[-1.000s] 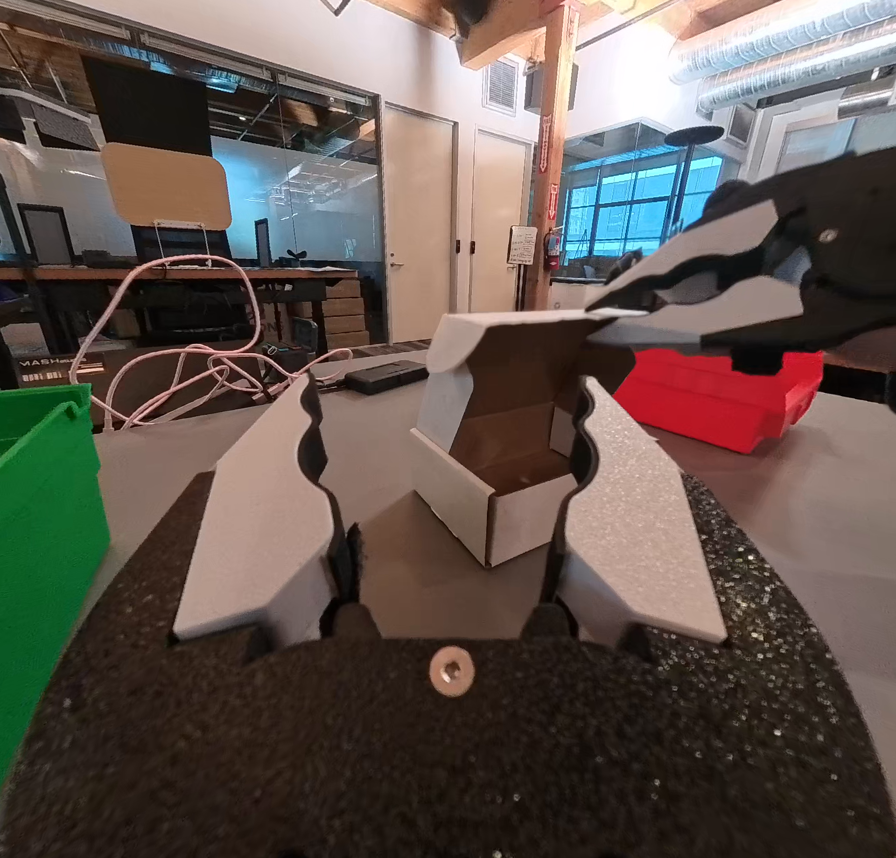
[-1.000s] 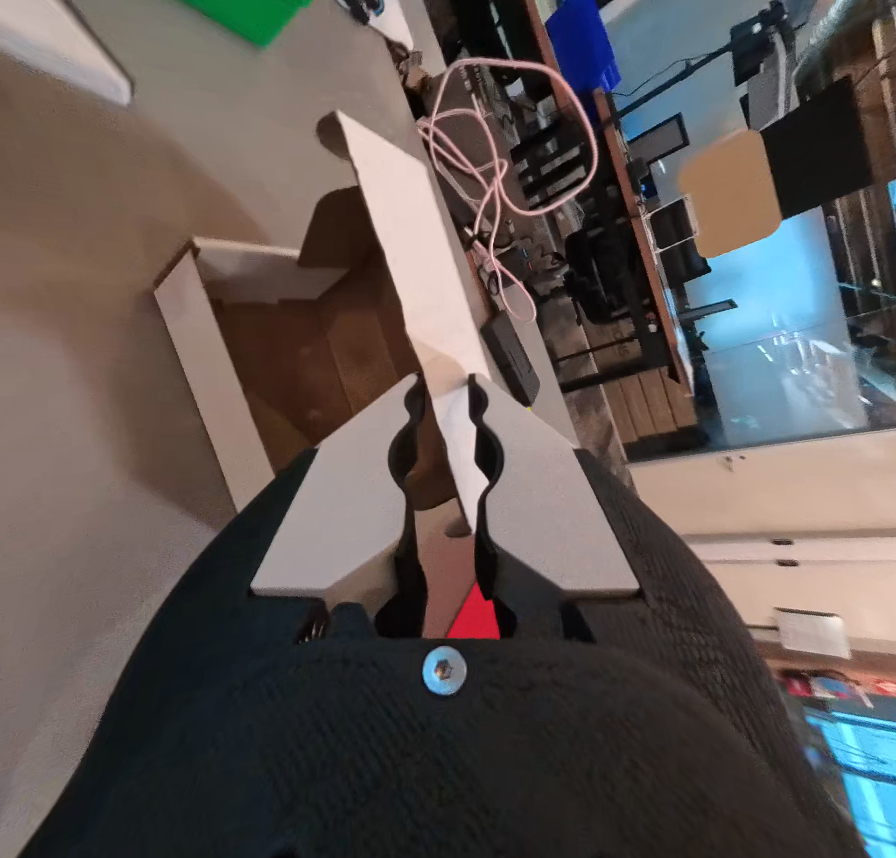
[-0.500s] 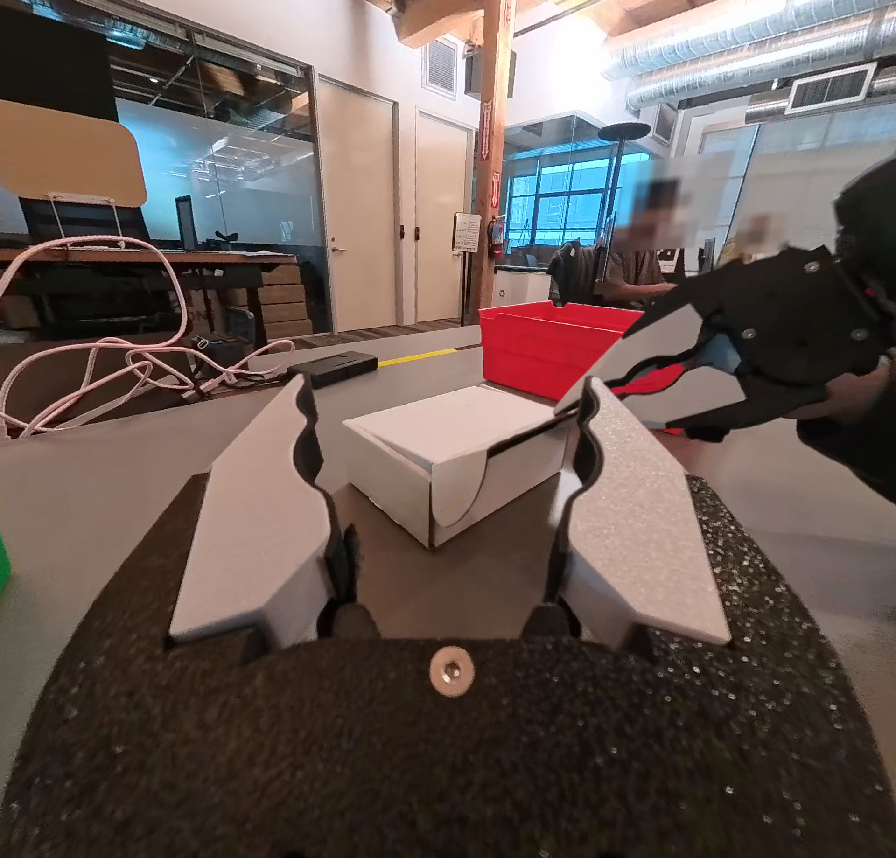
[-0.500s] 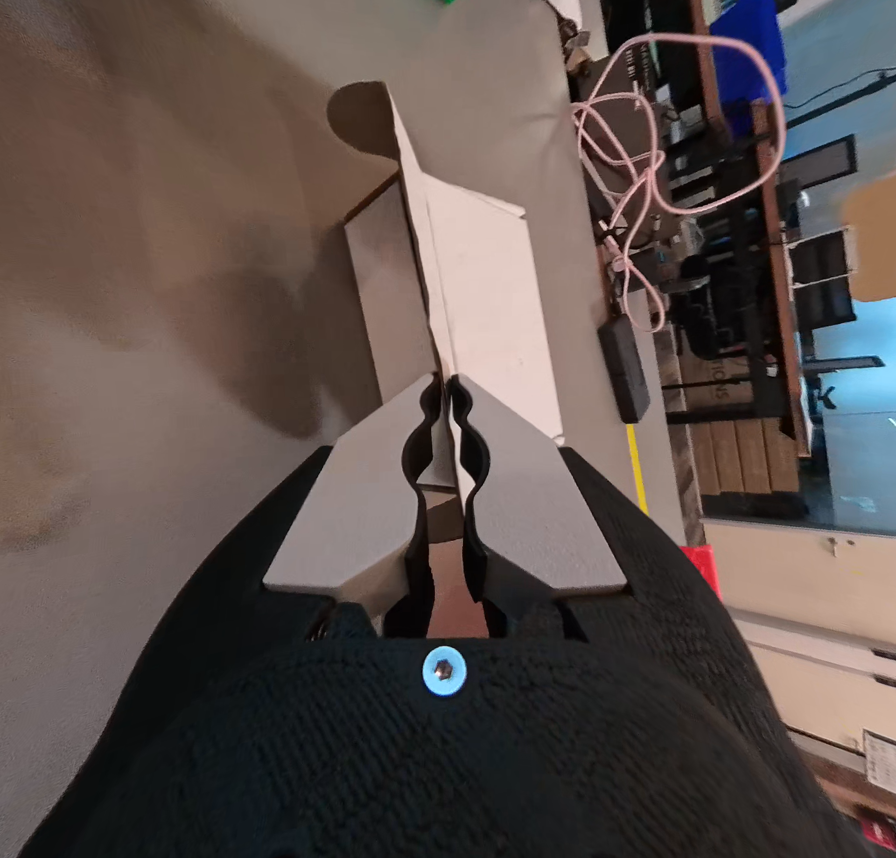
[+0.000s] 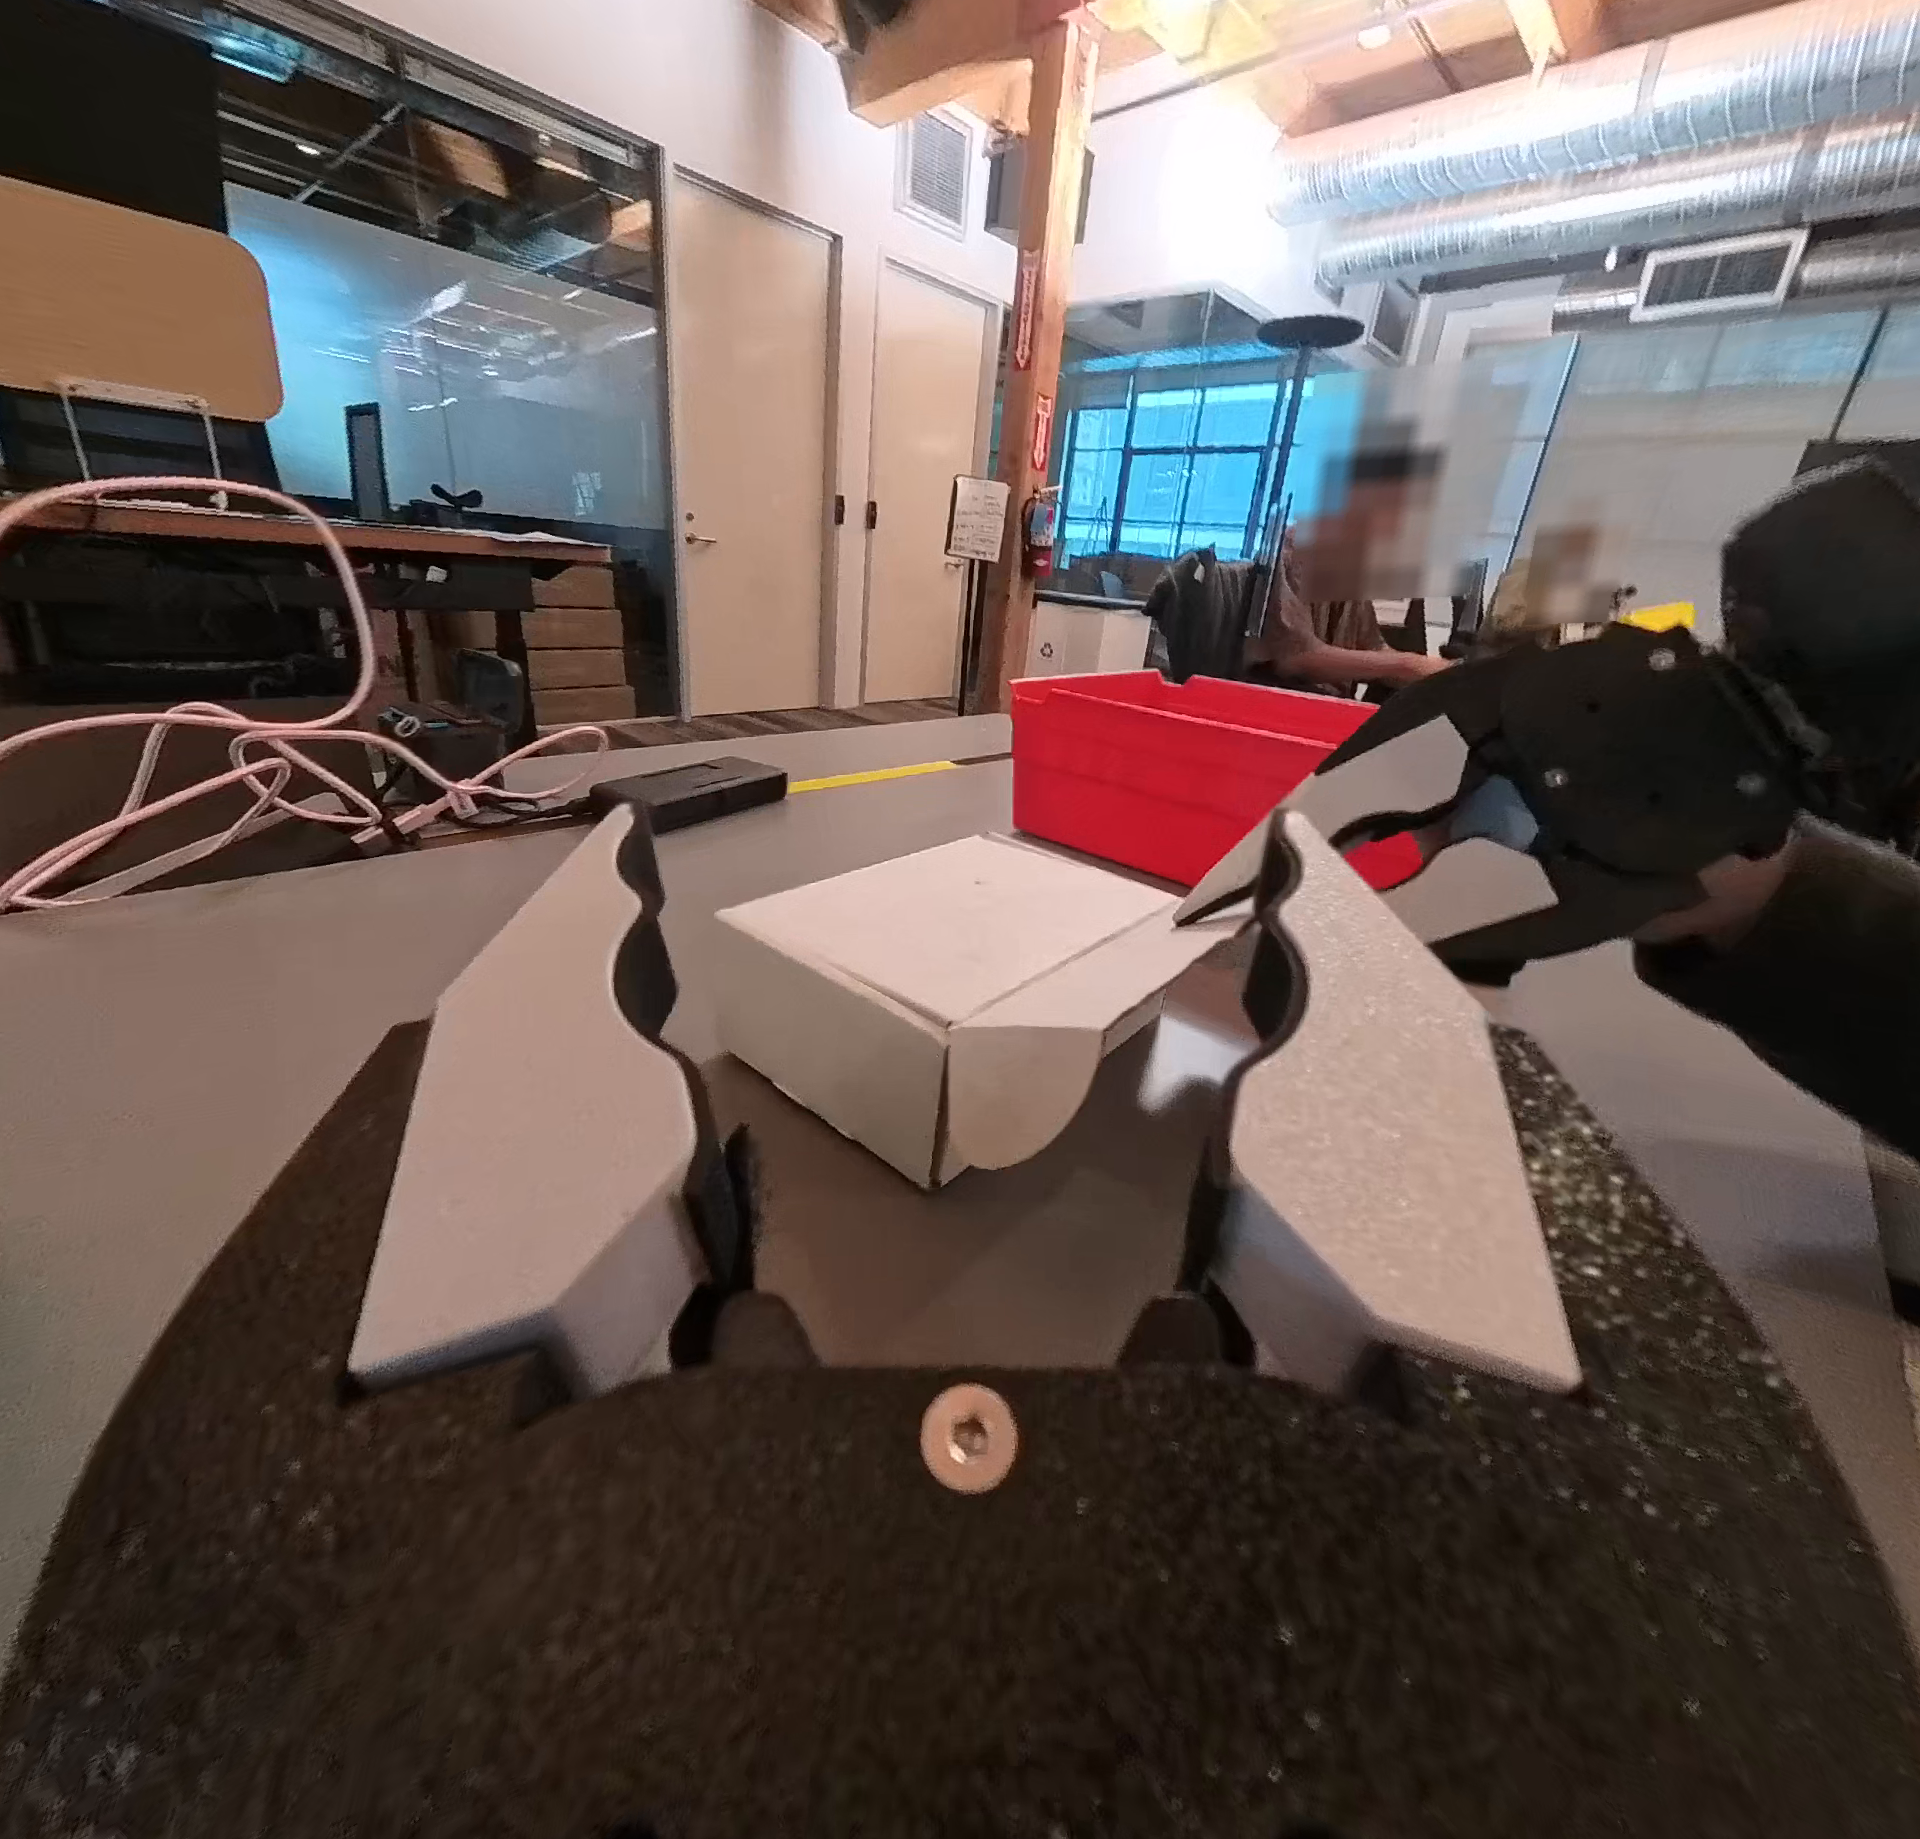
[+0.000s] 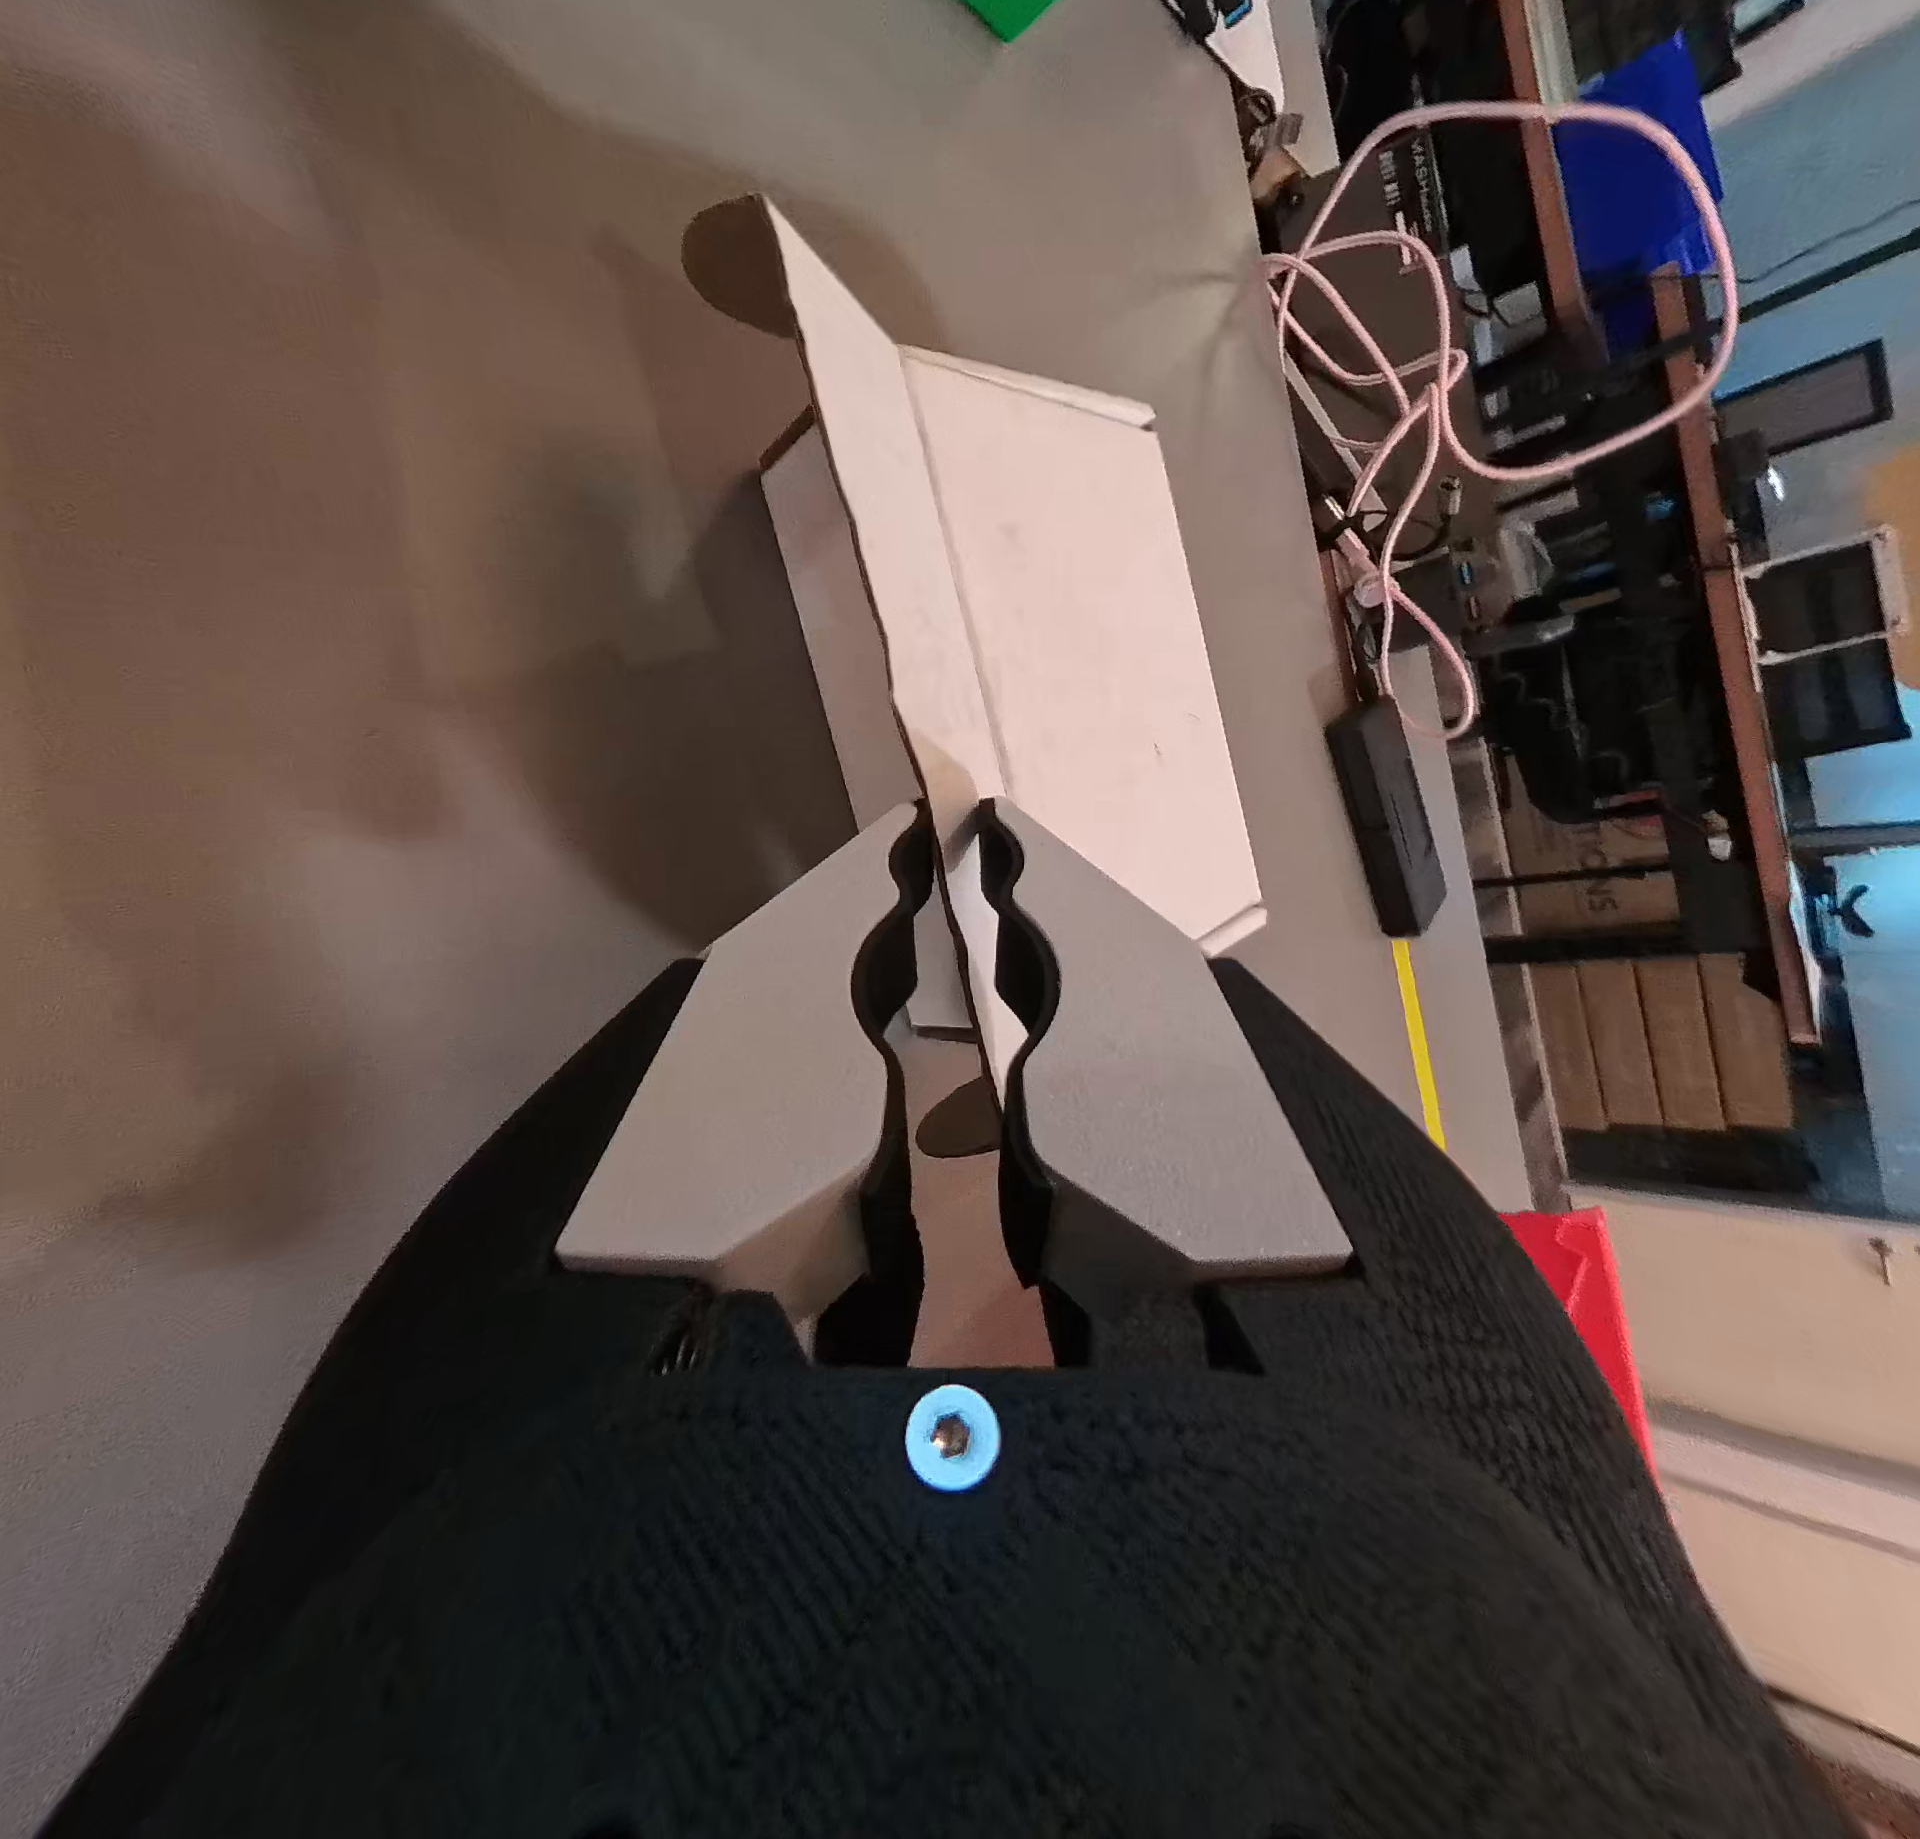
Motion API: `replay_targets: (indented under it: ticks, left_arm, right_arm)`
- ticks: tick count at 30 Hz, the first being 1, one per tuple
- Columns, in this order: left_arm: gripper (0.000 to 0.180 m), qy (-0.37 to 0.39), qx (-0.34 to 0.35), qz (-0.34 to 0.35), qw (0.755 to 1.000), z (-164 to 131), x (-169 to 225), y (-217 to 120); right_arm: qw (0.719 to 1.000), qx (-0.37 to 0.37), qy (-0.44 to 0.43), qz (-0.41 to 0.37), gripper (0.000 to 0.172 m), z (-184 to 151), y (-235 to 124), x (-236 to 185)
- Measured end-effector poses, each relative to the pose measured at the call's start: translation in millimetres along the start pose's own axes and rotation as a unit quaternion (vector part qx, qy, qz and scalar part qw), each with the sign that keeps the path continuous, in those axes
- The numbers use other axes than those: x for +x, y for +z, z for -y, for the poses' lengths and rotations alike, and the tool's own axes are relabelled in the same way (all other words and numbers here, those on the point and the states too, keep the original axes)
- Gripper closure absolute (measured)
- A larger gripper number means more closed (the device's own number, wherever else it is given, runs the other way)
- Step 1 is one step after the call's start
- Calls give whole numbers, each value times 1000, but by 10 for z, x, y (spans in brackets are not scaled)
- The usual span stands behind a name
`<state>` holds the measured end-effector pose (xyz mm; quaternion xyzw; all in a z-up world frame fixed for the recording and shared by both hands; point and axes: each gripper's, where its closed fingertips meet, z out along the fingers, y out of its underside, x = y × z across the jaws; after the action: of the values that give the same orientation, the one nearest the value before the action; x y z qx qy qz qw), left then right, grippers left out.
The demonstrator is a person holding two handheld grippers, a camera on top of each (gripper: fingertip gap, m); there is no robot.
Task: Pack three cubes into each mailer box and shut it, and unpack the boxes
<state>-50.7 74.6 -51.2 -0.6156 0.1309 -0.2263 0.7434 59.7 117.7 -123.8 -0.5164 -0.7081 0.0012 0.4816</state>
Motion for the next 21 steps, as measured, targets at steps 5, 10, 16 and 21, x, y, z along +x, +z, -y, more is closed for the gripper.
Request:
replay_targets:
  ticks: [5, 10, 16, 21]
  left_arm:
    - [56, 88, -88, -41, 991, -305, 123, 65]
    - [29, 74, -214, -103, 969, -735, 301, 169]
    - [23, 98, -328, -148, 928, -1115, 446, 147]
    - [26, 126, -367, -162, 907, -1294, 488, 260]
  right_arm:
    - [996, 47, -28, 66, 165, -83, -224, -83]
    - [986, 98, -6, 133, 166, -151, -509, -196]
    - [983, 125, 47, 128, 164, -282, -631, -146]
    - [977, 154, 69, 133, 164, -302, -685, -159]
